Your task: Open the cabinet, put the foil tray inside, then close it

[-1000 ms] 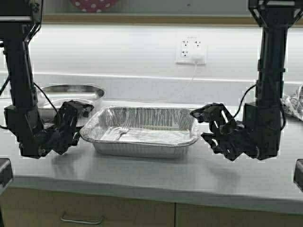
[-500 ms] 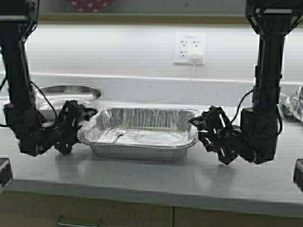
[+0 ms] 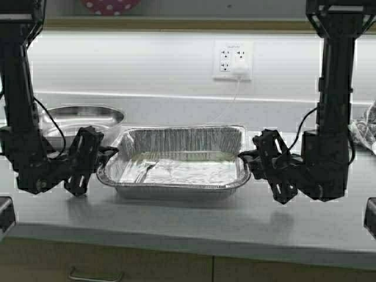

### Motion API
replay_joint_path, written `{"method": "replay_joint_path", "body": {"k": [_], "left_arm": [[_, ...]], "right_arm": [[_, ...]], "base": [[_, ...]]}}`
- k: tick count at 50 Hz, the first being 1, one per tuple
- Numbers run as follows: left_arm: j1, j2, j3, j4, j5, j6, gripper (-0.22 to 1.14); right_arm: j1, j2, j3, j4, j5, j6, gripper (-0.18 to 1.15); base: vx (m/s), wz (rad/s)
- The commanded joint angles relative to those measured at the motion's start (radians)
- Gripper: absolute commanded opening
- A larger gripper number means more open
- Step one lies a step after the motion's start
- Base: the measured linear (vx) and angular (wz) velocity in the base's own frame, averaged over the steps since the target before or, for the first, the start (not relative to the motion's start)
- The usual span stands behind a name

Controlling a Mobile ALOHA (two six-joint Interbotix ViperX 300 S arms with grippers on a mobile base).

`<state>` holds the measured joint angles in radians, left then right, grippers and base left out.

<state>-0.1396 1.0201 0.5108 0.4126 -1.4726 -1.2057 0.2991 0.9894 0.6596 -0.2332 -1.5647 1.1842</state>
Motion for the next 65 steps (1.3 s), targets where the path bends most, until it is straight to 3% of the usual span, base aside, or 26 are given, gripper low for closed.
{"method": "replay_joint_path", "body": {"k": [1, 19, 33, 44, 65], "left_arm": [[-0.006, -0.109, 0.077, 0.021, -0.008, -0.003, 0.02], [-0.012, -0.382, 0.402, 0.08, -0.011, 0.015, 0.02], [-0.069, -0.586, 0.606, 0.074, -0.011, 0.066, 0.02], [-0.101, -0.716, 0.696, 0.055, -0.011, 0.067, 0.02], [-0.103, -0.945, 0.764, 0.066, 0.094, -0.005, 0.03]], "right_arm": [[-0.005, -0.104, 0.075, -0.003, -0.015, 0.0, 0.08], [0.037, -0.265, 0.357, -0.023, -0.08, 0.017, 0.08], [0.13, -0.431, 0.563, 0.083, -0.124, 0.012, 0.08], [0.202, -0.592, 0.669, 0.186, -0.124, 0.011, 0.08], [0.204, -0.769, 0.801, 0.229, -0.121, 0.02, 0.08]], "base": [[0.0, 0.0], [0.0, 0.0], [-0.01, 0.0], [-0.03, -0.01], [-0.04, -0.02]]}}
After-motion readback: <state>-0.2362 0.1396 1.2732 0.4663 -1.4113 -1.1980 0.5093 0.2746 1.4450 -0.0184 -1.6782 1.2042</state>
